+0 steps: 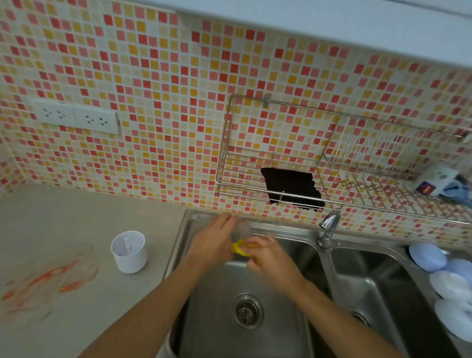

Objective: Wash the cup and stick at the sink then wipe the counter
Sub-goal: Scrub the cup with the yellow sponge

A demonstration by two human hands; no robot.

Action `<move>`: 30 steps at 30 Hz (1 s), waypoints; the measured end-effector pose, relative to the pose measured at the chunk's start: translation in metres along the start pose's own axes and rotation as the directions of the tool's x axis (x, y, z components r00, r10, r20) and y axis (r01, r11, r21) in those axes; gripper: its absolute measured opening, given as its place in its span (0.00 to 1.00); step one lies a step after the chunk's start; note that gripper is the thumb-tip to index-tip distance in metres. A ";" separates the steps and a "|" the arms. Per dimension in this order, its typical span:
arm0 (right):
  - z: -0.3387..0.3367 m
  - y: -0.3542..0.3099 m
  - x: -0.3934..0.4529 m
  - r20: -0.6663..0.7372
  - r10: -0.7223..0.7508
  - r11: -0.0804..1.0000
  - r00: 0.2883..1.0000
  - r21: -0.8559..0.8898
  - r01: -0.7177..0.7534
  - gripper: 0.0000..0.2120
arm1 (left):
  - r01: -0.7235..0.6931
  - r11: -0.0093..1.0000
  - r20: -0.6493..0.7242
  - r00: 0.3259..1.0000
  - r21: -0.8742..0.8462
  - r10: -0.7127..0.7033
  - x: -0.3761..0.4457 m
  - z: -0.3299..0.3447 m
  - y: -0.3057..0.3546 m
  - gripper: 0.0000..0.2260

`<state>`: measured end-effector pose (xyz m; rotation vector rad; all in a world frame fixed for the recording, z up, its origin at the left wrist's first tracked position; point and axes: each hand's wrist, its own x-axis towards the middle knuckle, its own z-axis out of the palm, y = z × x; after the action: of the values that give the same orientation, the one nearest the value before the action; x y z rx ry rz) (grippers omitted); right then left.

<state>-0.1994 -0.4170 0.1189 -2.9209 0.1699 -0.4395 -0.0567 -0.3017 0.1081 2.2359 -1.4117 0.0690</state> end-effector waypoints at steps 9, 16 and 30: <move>0.013 -0.020 -0.009 -0.138 0.199 0.976 0.970 0.114 -0.185 0.18 | -0.008 0.999 0.004 1.000 -0.037 0.008 0.000 -0.005 0.002 0.31; 0.008 -0.019 -0.023 -0.050 0.120 0.992 0.992 0.041 -0.118 0.12 | -0.114 0.992 0.033 0.993 -0.044 0.116 -0.010 0.002 -0.001 0.32; -0.003 -0.008 -0.029 -0.040 -0.041 0.984 0.998 -0.173 0.033 0.27 | -0.132 0.986 0.063 0.988 -0.104 0.139 -0.027 0.005 0.001 0.34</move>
<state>-0.2276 -0.4057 0.1147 -3.0900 0.1678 -0.5182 -0.0711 -0.2814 0.0963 2.0780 -1.5680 -0.0342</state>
